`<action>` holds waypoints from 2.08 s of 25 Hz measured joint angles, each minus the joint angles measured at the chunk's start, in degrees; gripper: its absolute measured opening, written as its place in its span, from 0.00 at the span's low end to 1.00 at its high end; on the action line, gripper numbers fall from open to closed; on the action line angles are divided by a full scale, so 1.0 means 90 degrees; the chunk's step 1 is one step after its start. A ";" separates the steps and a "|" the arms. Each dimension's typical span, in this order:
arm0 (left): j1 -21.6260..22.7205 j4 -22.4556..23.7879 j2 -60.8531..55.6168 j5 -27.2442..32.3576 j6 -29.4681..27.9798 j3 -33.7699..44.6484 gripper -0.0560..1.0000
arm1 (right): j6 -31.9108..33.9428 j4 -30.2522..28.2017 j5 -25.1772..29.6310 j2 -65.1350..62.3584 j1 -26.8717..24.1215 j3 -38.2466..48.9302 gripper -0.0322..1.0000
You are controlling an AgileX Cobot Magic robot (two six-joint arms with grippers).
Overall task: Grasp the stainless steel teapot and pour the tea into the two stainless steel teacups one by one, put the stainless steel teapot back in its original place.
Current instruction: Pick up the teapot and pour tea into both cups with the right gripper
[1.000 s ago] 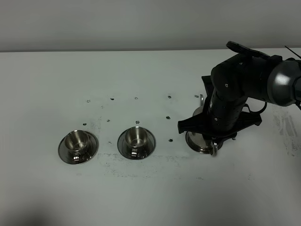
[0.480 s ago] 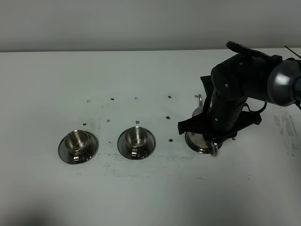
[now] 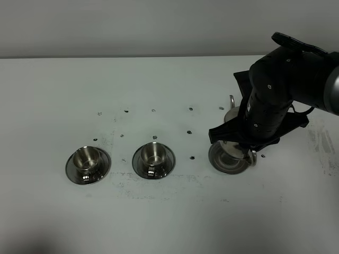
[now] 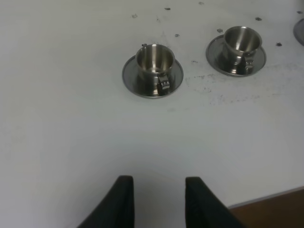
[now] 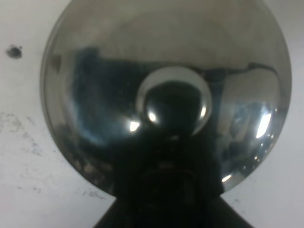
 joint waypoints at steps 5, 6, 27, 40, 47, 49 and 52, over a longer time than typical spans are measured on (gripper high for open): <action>0.0000 0.0000 0.0000 0.0000 0.0000 0.0000 0.31 | -0.0951 -0.0227 0.0025 -0.0173 0.0242 0.0000 0.22; 0.0000 0.0000 0.0000 0.0000 0.0000 0.0000 0.31 | -0.1311 -0.0237 0.0025 -0.0185 0.0302 -0.0007 0.22; 0.0000 0.0000 0.0000 0.0000 -0.0004 0.0000 0.31 | -0.6835 -0.0103 0.0701 0.0421 0.0384 -0.2631 0.22; 0.0000 0.0000 0.0000 0.0000 -0.0010 0.0000 0.31 | -0.9610 0.0767 0.1618 0.2102 0.0507 -0.5163 0.22; 0.0000 0.0000 0.0000 0.0000 -0.0010 0.0000 0.31 | -1.0226 0.0779 0.1655 0.2916 0.0646 -0.6399 0.22; 0.0000 0.0000 0.0000 0.0000 -0.0010 0.0000 0.31 | -1.0386 0.0755 0.1655 0.3131 0.0697 -0.6641 0.22; 0.0000 0.0000 0.0000 0.0000 -0.0010 0.0000 0.31 | -1.0518 0.0592 0.1662 0.3414 0.0811 -0.6864 0.22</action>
